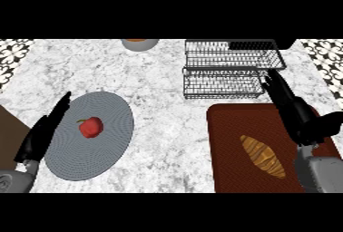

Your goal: Pick the croissant from the tray and place it in the tiered basket

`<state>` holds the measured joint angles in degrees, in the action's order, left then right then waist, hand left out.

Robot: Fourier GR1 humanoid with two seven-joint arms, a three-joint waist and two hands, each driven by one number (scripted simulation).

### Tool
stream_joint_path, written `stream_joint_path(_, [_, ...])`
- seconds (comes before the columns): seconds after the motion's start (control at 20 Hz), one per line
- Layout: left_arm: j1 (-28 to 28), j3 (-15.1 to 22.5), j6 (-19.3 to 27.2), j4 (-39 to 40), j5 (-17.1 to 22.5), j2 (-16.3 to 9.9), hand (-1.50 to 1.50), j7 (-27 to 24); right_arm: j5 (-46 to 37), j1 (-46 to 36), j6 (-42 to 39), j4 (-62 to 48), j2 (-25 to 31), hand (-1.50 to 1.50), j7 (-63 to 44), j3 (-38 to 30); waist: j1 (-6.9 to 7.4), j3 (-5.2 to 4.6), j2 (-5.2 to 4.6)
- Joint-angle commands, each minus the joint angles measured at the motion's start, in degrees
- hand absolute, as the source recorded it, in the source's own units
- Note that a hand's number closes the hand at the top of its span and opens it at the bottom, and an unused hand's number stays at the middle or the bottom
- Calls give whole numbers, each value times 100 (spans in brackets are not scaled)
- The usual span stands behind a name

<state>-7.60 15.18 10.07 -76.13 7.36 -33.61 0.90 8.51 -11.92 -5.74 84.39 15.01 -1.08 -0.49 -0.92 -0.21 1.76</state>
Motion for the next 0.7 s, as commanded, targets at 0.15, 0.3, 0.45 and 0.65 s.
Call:
stream_joint_path(0.15, [-445, -55, 522, -493, 94, 805, 0, -227, 2035, -664, -2153, -438, -160, 150, 408, -172, 337, 63, -216])
stream_joint_path(0.3, [-431, -139, 495, -509, 267, 894, 0, -276, 3102, -178, -1007, -860, -1229, 150, 594, -1099, -37, 277, -376])
stream_joint_path(0.45, [-606, 5, 701, -764, 276, 1347, 0, -335, 3336, -379, -3722, -1520, -202, -150, -320, 87, 511, 81, -342])
stream_joint_path(0.65, [-600, 28, 798, -722, 284, 1526, 0, -357, 4440, -505, -5454, -1979, 278, -150, -525, 117, 446, 73, -332])
